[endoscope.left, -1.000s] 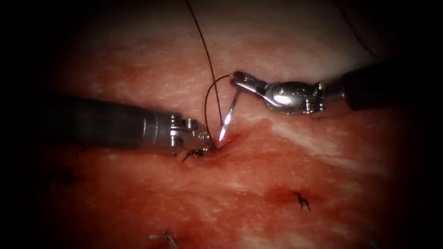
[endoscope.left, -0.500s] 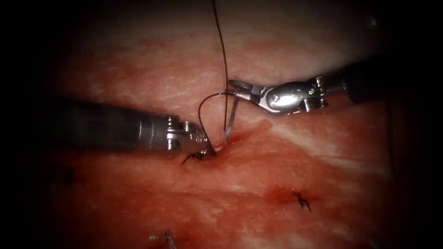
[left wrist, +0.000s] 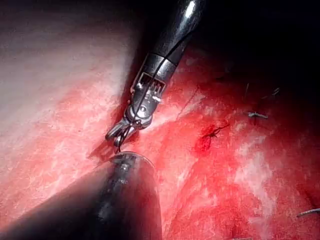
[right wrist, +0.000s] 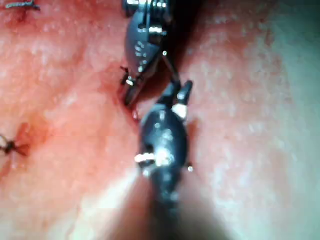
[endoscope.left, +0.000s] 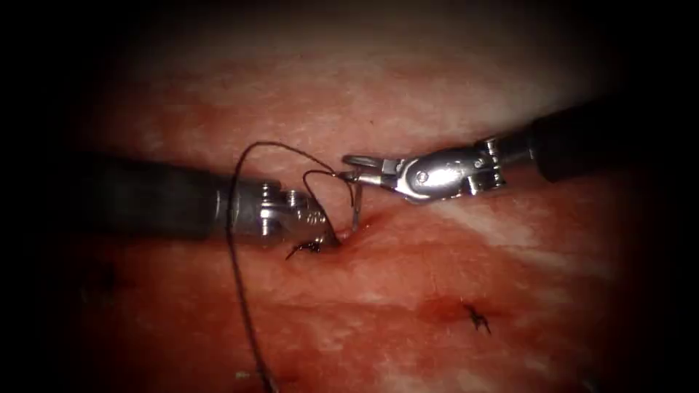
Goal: Wound Closure
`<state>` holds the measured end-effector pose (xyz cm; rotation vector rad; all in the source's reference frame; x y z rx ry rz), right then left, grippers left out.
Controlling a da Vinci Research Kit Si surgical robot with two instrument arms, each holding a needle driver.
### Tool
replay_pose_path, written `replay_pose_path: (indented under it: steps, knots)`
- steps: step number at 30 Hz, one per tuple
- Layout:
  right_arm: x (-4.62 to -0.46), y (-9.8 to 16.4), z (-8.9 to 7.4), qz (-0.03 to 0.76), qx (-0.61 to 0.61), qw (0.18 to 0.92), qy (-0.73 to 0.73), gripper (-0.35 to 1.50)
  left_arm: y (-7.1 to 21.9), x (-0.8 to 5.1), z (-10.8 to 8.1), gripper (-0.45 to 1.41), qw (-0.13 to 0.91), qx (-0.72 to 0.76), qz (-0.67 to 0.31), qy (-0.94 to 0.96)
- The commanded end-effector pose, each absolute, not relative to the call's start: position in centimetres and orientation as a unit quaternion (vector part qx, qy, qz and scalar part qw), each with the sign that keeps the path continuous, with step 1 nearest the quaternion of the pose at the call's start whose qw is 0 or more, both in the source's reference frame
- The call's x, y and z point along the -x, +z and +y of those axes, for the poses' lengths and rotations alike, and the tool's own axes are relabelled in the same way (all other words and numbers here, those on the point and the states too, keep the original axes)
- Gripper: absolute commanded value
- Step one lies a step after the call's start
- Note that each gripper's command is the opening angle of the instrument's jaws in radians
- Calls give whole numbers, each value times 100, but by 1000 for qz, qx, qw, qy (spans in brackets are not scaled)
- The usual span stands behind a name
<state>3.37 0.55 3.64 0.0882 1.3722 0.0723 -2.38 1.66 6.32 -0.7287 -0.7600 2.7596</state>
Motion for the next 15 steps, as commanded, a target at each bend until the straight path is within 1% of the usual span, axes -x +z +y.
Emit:
replay_pose_path:
  steps: [1, 8, 9, 10, 11, 15]
  knots:
    - [-341, 369, 49, 633, -43, 772, 37, -35, 635, 242, 163, -45, 96, 247, -256, 930]
    - [-338, 372, 51, 629, -50, 775, 38, -35, 599, 223, 172, -45, 115, 244, -218, 938]
    - [-338, 372, 52, 629, -50, 775, 39, -35, 593, 220, 173, -42, 115, 245, -211, 939]
    - [-339, 373, 52, 629, -53, 774, 40, -35, 578, 216, 177, -10, 126, 251, -196, 940]
    - [-340, 373, 53, 628, -53, 775, 40, -35, 562, 215, 181, -3, 138, 269, -177, 937]
    - [-341, 372, 54, 629, -55, 775, 44, -35, 546, 217, 180, -6, 150, 292, -159, 931]
